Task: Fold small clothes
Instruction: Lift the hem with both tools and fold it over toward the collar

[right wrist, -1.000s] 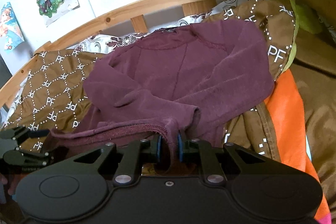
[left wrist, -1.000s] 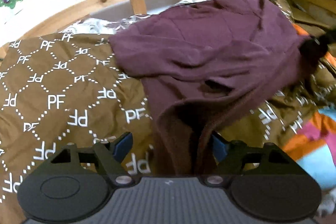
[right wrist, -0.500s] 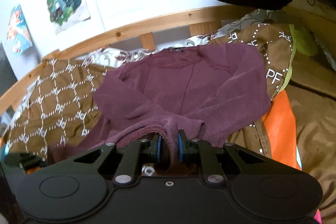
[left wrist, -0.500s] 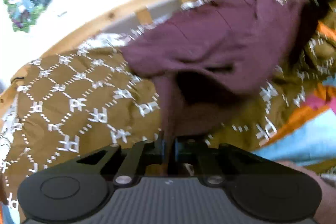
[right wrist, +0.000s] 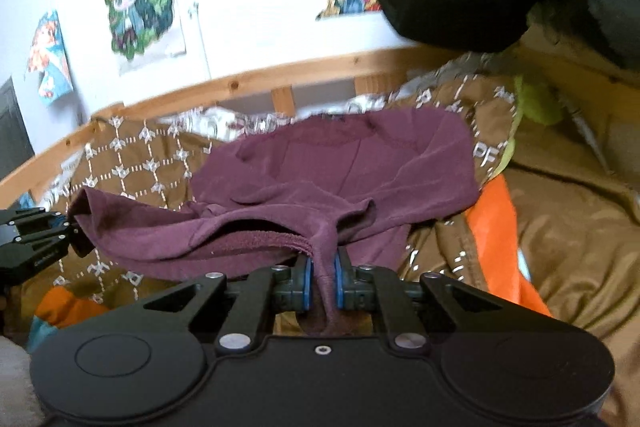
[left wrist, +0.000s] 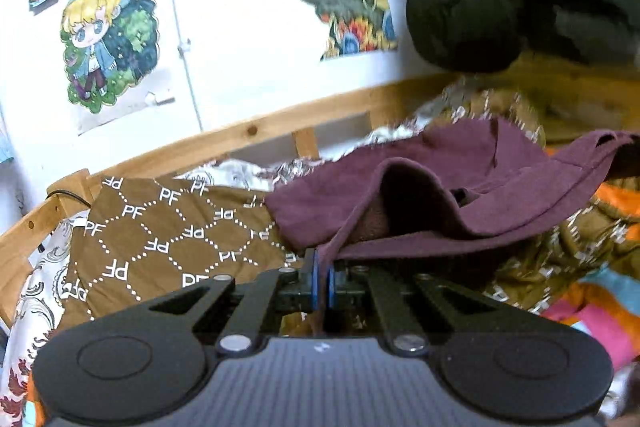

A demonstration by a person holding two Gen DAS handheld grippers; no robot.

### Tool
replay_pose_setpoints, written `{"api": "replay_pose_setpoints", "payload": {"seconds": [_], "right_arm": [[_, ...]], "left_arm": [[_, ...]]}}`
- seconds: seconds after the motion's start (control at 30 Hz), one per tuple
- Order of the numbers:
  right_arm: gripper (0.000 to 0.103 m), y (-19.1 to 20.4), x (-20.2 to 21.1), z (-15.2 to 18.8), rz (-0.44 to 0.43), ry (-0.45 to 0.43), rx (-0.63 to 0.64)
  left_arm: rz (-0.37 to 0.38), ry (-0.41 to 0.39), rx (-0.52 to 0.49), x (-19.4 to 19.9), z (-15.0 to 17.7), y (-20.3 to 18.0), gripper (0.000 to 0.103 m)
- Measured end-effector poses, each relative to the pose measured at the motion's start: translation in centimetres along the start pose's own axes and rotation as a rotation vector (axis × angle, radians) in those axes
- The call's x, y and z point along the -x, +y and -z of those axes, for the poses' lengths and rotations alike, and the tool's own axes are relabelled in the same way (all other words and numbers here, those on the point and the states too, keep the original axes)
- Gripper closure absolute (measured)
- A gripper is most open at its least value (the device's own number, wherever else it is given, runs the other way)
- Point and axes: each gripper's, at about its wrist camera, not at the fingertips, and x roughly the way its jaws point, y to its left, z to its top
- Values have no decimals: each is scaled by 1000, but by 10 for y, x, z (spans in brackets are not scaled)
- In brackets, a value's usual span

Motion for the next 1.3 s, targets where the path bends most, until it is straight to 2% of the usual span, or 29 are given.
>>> {"api": "replay_pose_setpoints", "payload": {"seconds": [0.2, 0.33, 0.43, 0.53, 0.73, 0.93, 1.0, 1.17, 1.3], "right_arm": [[92, 23, 56, 2, -31, -36, 53], [92, 34, 90, 9, -68, 9, 79], [92, 38, 99, 13, -73, 38, 83], [92, 36, 91, 11, -57, 30, 76], [92, 17, 49, -21, 1, -42, 58], [91, -7, -26, -61, 70, -61, 64], [91, -15, -54, -71, 87, -59, 75], [91, -34, -119, -81, 112, -51, 91], [90, -49, -166, -77, 127, -21, 82]], "left_arm": [[56, -16, -16, 51, -4, 20, 100], [103, 23, -12, 76, -2, 25, 99], [129, 61, 5, 77, -7, 24, 99], [119, 60, 22, 65, -24, 25, 99], [56, 86, -4, 2, -80, 15, 99], [-28, 161, -81, -96, -118, -3, 98], [-49, 184, -103, -129, -121, -4, 98], [-59, 261, -72, -210, -112, 1, 98], [-34, 340, -28, -265, -95, 1, 98]]}}
